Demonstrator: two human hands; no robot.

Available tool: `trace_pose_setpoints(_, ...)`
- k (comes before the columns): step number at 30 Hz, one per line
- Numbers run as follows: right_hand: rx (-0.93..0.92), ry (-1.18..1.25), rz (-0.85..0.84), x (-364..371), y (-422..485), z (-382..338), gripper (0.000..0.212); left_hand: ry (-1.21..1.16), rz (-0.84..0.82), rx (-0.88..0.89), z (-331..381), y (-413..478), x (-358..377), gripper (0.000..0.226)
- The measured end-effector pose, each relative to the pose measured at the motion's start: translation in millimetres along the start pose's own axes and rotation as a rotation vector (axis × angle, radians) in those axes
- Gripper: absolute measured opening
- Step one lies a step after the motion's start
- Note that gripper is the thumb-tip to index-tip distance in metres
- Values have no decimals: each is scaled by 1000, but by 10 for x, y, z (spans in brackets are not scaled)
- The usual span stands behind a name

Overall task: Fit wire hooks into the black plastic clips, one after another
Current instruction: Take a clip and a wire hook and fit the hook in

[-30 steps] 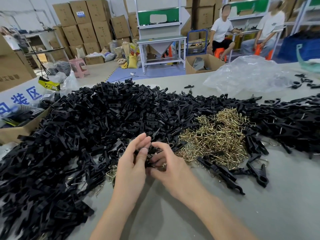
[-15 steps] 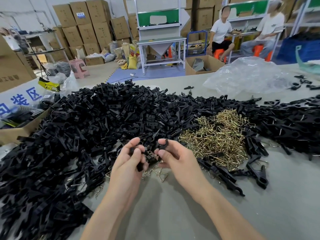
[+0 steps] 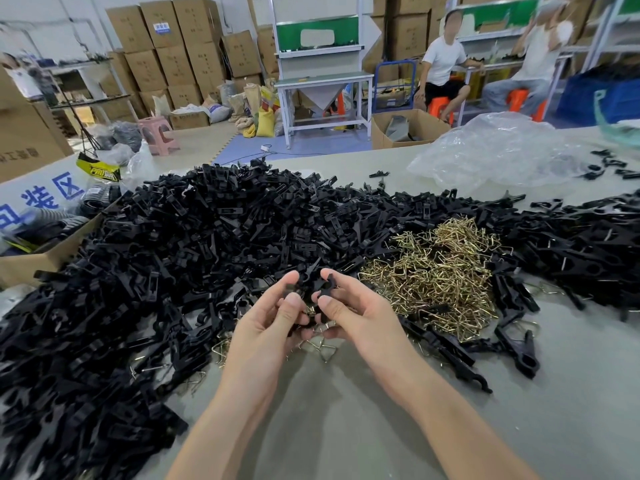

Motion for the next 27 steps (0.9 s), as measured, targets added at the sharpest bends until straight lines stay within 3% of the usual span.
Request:
trace_pose_setpoints(3, -5, -20, -16, -1, 1, 4, 38, 26, 6, 10, -33, 12, -9, 42)
trace_pose_setpoints(7, -10, -28, -24, -1, 1, 3, 41, 20, 71, 25, -55, 18, -33, 23)
trace_pose_setpoints(12, -44, -117, -45, 22, -2, 26, 44, -34, 87, 13, -34, 29, -60, 29)
trace_pose_setpoints(16, -45, -134, -37, 24, 3, 34, 50, 123, 68, 41, -21, -1, -45, 22)
trace_pose_setpoints(27, -67, -146, -11, 8, 15, 34, 47, 204, 78, 75, 25, -26, -28, 16)
Point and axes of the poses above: each hand's wrist, its own y-axis towards the middle knuckle, its own x-axis out of the palm, z = x × y, the point moved 1 cm from there along y, towards the middle knuckle, and after that the axes turned 6 degrees about x, right-handed, at the moved point
